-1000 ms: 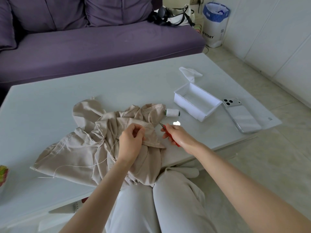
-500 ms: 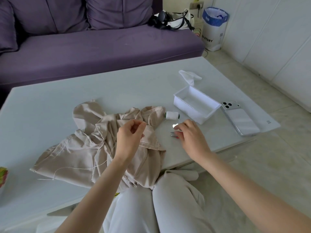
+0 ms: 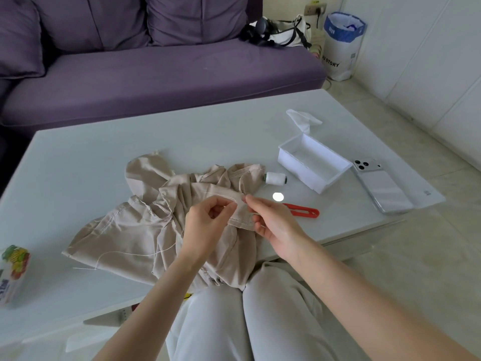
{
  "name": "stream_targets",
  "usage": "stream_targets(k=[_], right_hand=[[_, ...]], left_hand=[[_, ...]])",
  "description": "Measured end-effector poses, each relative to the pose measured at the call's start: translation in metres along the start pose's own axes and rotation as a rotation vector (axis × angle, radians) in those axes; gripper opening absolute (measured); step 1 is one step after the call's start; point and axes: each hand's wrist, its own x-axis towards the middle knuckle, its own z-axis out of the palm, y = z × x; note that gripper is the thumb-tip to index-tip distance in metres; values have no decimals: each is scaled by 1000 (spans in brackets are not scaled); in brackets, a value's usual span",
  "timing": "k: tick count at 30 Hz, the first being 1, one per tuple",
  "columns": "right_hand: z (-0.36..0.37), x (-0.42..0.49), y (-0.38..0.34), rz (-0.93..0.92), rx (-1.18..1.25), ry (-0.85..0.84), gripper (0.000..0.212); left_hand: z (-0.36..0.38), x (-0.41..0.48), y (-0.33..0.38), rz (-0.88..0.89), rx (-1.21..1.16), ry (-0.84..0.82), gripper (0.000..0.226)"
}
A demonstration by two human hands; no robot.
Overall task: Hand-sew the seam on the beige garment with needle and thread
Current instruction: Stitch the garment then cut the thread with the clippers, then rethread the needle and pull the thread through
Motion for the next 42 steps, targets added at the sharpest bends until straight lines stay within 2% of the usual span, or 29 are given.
stream_targets(k=[4,10,12,16,19,23,29,35,42], right_hand=[[-4,2,-5,-96,-130,52,9],[-14,32,-12,-352,-400,137,10],[-21,50,-11,-385,-547,162,18],[-31,76,-7,-435,-891,137,21],[-31,89,-1,-440,-1045,104,24],[-21,94,-1,-416,-1101,89,19],[-18,96,5,-488,-1110,108,11],[-26,64,-13,-680,-1094,131,13],[-10,19,-30,-806,-1132,-1,5]], left_hand=[[-5,1,1,3,63,-12,9],[-18,18,8,39,72,59,9],[-23,24,11,54,49,82,7],[-29,34,15,65,33,122,8],[-31,36,16,62,20,143,8],[-30,37,15,58,11,139,9],[-30,33,14,49,-21,130,9],[-30,27,13,32,-78,128,10],[-20,16,21,4,-225,125,10]])
